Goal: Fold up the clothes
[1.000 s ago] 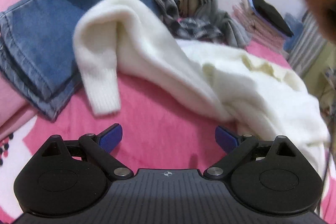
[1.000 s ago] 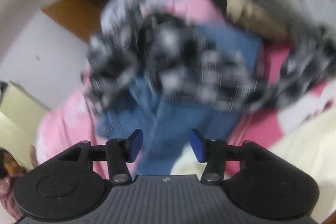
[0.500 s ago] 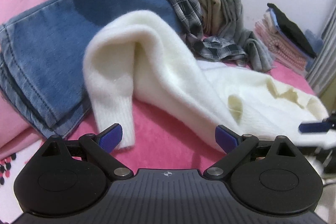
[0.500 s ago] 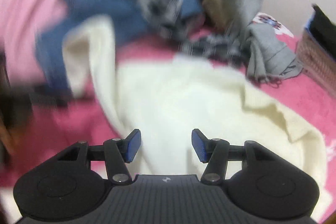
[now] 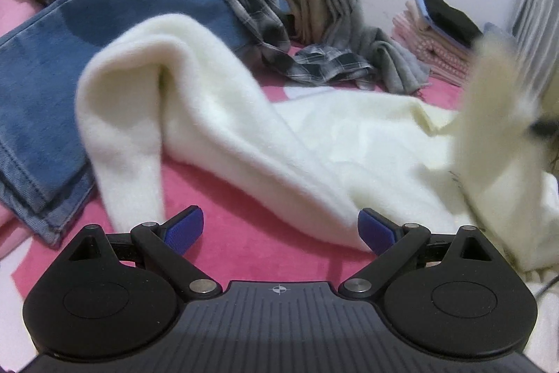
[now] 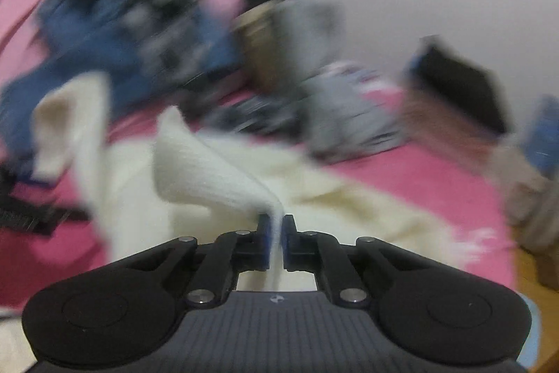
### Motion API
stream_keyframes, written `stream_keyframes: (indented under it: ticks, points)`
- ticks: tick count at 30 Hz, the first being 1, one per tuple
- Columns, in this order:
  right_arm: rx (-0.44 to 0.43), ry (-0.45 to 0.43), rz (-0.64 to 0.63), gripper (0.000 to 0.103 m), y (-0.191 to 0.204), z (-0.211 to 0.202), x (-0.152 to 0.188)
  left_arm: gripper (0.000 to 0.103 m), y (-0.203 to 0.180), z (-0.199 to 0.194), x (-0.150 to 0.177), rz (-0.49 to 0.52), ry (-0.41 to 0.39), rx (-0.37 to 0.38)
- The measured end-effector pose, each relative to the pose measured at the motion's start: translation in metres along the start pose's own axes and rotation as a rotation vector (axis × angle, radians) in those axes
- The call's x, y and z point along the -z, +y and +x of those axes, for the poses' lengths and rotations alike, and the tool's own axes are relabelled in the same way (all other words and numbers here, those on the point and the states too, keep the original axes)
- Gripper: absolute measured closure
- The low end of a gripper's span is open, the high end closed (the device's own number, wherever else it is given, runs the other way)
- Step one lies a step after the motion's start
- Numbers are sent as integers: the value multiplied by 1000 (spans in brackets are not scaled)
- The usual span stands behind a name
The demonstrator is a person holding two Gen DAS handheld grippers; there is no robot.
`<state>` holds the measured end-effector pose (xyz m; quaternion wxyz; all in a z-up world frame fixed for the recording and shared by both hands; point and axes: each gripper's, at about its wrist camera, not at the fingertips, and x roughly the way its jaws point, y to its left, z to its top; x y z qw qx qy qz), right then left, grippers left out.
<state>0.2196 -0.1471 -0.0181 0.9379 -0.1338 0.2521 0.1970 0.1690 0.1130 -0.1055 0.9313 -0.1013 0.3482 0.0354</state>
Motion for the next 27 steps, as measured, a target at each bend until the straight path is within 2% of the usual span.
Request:
stream_keyframes:
  ticks: [4,7,9,11,12,16,20,23,27]
  points:
    - [219,-209,153,98,-79,-51,-24,7,-6,4,-3,37,-5,5]
    - [406,-323,172,98,-120,-87,-32,7,-7,7,-5,39,-6,1]
    - [520,-374,171,98,-134,-104,-28,7,-8,9,-5,41,-7,-2]
    - [618,-364,109,98,-136,-104,-14,7,-8,11,-6,43,-7,-5]
    - [633,-340,87,98,-136,-100,-6,7,-9,12,-7,44,-8,-6]
    - [596,-141,55,98,-133,-53,42,7,-10,16,-9,48,-9,-12]
    - [527,75,69,98,-134,-6,89,7,-12,19,-10,53,-6,-17]
    - [435,216,117,97,-128,19,116,7,-14,19,-10,70,-6,-20]
    - [417,208,174,93,-131,8,111,8,-13,22,-9,65,-13,-29]
